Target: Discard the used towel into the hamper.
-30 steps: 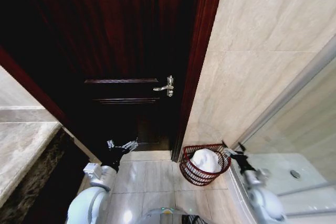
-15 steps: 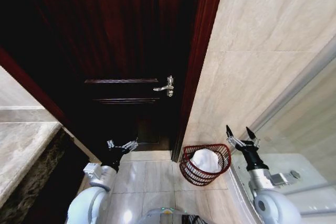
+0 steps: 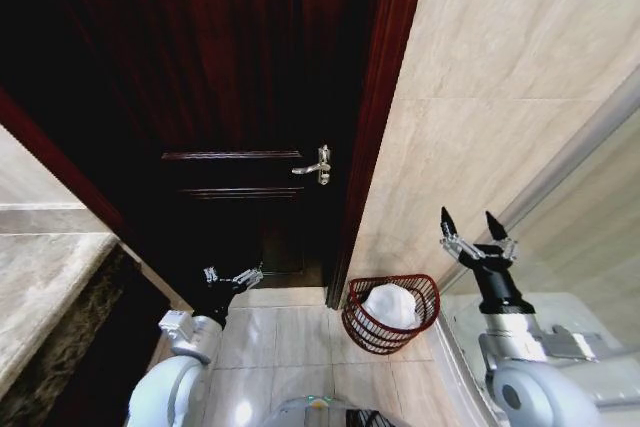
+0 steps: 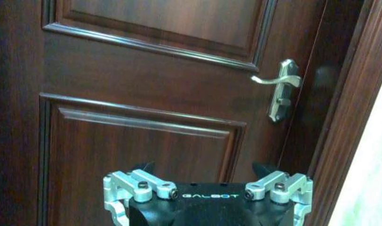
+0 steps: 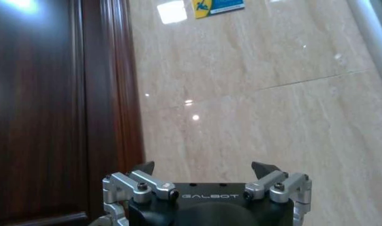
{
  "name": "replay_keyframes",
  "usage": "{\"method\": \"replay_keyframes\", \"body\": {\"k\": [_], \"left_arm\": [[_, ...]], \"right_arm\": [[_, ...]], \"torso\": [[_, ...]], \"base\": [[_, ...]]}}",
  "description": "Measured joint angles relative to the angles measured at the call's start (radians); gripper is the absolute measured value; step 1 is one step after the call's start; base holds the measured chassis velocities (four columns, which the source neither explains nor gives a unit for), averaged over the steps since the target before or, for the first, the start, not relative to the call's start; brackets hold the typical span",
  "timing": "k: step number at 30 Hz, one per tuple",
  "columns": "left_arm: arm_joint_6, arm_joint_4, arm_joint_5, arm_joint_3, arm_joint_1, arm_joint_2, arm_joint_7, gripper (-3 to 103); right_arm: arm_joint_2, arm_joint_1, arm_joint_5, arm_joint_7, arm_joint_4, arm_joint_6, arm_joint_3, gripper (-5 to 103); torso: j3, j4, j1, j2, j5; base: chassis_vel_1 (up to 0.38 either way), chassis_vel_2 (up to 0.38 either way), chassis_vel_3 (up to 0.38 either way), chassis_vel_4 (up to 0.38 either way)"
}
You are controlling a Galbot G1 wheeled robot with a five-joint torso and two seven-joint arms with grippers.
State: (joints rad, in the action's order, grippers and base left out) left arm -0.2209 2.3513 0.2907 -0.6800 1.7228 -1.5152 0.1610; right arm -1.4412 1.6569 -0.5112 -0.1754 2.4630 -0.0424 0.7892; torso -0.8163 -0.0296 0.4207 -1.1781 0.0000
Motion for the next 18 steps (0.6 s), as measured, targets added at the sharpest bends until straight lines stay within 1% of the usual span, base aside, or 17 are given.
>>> {"method": "replay_keyframes", "body": {"k": [8, 17, 18], "left_arm": [[0.0, 0.0, 0.0, 0.0, 0.0, 0.0, 0.0, 100], [0.0, 0.0, 0.0, 0.0, 0.0, 0.0, 0.0, 100], [0.0, 0.0, 0.0, 0.0, 0.0, 0.0, 0.0, 100]], "right_arm": [[0.005, -0.013, 0.024, -0.002, 0.004, -0.017, -0.01, 100], [0.011, -0.013, 0.018, -0.015, 0.008, -0.027, 0.011, 100], [0.011, -0.013, 0.018, -0.015, 0.008, -0.027, 0.011, 100]], "torso": [[-0.024, -0.0001, 0.02, -0.045, 0.0], [-0.054, 0.0, 0.045, -0.099, 0.0], [-0.054, 0.0, 0.045, -0.099, 0.0]], "base": [[0.0, 0.0, 0.0, 0.0], [0.0, 0.0, 0.0, 0.0], [0.0, 0.0, 0.0, 0.0]]}}
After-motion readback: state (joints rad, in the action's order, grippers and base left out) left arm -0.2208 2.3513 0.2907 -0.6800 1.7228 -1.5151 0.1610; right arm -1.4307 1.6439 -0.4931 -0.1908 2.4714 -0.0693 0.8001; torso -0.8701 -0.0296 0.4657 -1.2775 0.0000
